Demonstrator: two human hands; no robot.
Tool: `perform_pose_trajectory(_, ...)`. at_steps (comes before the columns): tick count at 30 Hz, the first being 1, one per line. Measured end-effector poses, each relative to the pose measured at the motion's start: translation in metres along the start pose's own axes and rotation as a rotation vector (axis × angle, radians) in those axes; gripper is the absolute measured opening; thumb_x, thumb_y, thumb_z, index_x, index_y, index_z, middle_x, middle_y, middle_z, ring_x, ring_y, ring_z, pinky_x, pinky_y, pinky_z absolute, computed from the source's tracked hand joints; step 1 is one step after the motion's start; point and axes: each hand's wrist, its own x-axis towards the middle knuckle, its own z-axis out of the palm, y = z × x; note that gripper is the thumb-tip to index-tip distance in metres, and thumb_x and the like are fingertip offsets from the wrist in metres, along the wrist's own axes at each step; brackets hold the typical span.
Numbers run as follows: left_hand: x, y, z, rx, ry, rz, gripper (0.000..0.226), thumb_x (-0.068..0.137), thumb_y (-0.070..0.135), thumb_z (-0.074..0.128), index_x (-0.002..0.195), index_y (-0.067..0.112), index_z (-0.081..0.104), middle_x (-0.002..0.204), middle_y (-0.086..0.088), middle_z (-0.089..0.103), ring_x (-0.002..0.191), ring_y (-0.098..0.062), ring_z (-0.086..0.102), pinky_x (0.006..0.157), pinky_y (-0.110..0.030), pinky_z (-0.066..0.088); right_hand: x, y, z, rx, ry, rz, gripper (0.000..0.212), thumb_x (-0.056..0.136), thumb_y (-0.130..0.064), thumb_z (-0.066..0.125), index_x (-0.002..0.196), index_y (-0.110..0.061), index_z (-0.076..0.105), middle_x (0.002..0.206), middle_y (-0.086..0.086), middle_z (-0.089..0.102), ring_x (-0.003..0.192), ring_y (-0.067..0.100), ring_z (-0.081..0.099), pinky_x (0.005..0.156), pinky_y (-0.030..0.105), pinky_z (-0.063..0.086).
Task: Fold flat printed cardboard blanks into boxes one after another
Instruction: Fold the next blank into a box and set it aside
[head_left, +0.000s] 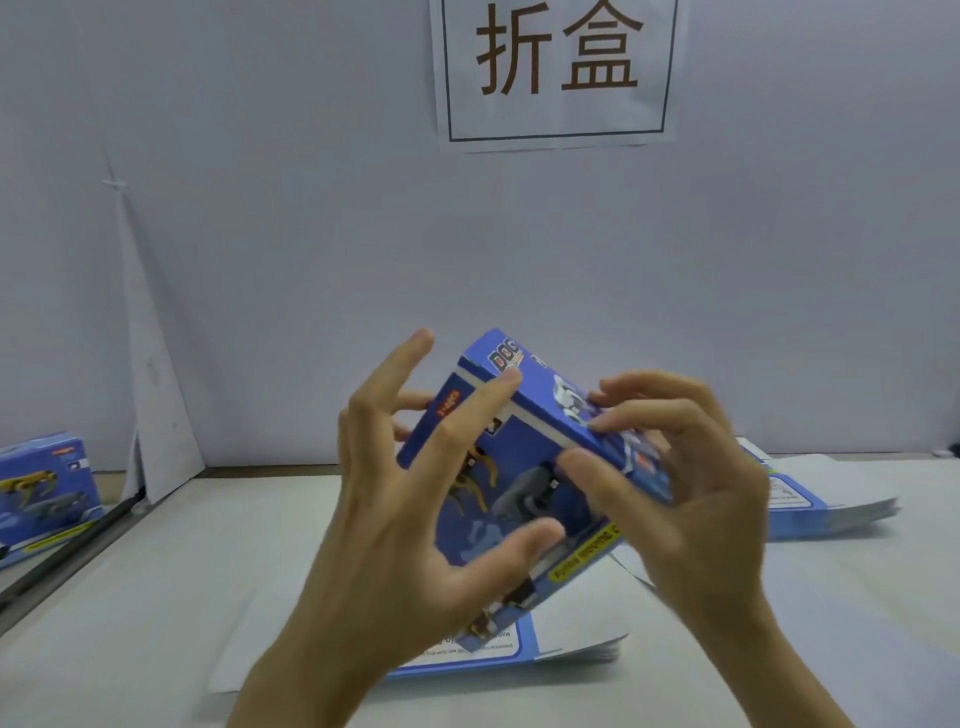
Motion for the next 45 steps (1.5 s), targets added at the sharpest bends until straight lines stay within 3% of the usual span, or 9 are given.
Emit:
perform_pose_trajectory(6,0.004,-0.012,-0.023,-0.398,0.067,-0.030,0.059,0.085,0.046,0.063,0.139,0.042,0.039,0.127,0.010,0.048,0.102,-0.027,0.055,0.073,-0.037,0.055,0.010,-0.017,-0.008,0.193,0.025,0.046,0.014,0.078,-0.034,0.075,0.086,-0.023,0.071,0.093,-0.001,0.072,0.091,0.023,0.068,0.075,0.026,0.054)
perform_pose_trajectory(10,0.003,-0.013,-0.019,-0.552,-0.023,-0.209,0.071,0.077,0.053,0.069,0.140,0.047,0.036,0.135,0.007,0.048,0.118,-0.024,0.055,0.083,-0.042,0.056,0.010,-0.021,-0.006,0.214,0.013,0.052,0.013,0.079,-0.037,0.075,0.086,-0.026,0.071,0.093,-0.003,0.072,0.092,0.023,0.068,0.076,0.028,0.053)
perform_pose_trajectory(13,0.000,-0.009,-0.005,-0.415,-0.004,-0.278,0.060,0.078,0.053,0.065,0.133,0.040,0.044,0.124,0.011,0.053,0.114,-0.009,0.057,0.079,-0.022,0.055,0.009,-0.019,0.000,0.113,0.021,0.025,0.011,0.084,-0.038,0.069,0.094,-0.032,0.071,0.098,-0.008,0.068,0.098,0.020,0.064,0.076,0.030,0.053)
perform_pose_trajectory(15,0.001,-0.004,0.002,-0.238,0.058,-0.240,0.069,0.079,0.056,0.064,0.139,0.037,0.035,0.123,0.014,0.048,0.116,0.000,0.051,0.082,-0.010,0.048,0.008,-0.017,0.004,0.041,0.052,0.040,0.014,0.086,-0.038,0.065,0.098,-0.036,0.072,0.100,-0.009,0.065,0.101,0.016,0.061,0.072,0.026,0.053)
perform_pose_trajectory(21,-0.008,0.014,0.024,-0.060,-0.150,-0.275,0.136,0.046,0.082,0.060,0.143,0.041,-0.026,0.154,0.014,-0.008,0.146,-0.010,0.000,0.114,-0.051,0.027,0.003,-0.015,0.014,-0.016,0.038,0.143,0.022,0.090,-0.033,0.054,0.100,-0.027,0.073,0.107,-0.002,0.063,0.107,0.018,0.060,0.073,0.017,0.051)
perform_pose_trajectory(28,-0.004,0.012,0.019,-0.046,-0.025,-0.297,0.125,0.052,0.067,0.064,0.150,0.022,0.000,0.148,-0.003,0.021,0.135,-0.013,0.027,0.105,-0.044,0.042,0.007,-0.013,-0.004,-0.093,-0.271,0.083,0.042,0.087,-0.038,0.053,0.126,-0.025,0.061,0.128,-0.009,0.054,0.125,0.030,0.048,0.091,0.042,0.051)
perform_pose_trajectory(32,-0.004,0.010,0.016,-0.121,-0.038,-0.315,0.125,0.051,0.059,0.067,0.150,0.027,-0.003,0.149,-0.001,0.018,0.139,-0.018,0.026,0.102,-0.046,0.045,0.005,-0.010,-0.001,-0.221,-0.353,-0.006,0.057,0.077,-0.045,0.065,0.131,-0.030,0.054,0.136,-0.006,0.047,0.130,0.024,0.042,0.104,0.032,0.040)
perform_pose_trajectory(40,-0.001,0.015,0.011,-0.205,0.002,-0.296,0.122,0.058,0.079,0.062,0.152,0.034,-0.002,0.140,0.019,0.027,0.132,-0.002,0.033,0.101,-0.012,0.035,0.010,-0.004,-0.002,-0.100,-0.163,0.030,0.032,0.079,-0.024,0.069,0.111,-0.028,0.068,0.124,0.002,0.057,0.121,0.020,0.053,0.096,0.031,0.047)
perform_pose_trajectory(45,0.002,0.008,-0.002,-0.419,0.030,-0.214,0.063,0.083,0.061,0.055,0.141,0.047,0.034,0.118,0.021,0.048,0.114,-0.009,0.054,0.086,-0.012,0.044,0.025,-0.006,-0.023,0.348,0.171,0.311,0.014,0.077,-0.014,0.058,0.076,-0.025,0.067,0.114,-0.006,0.068,0.110,0.024,0.063,0.087,0.022,0.049)
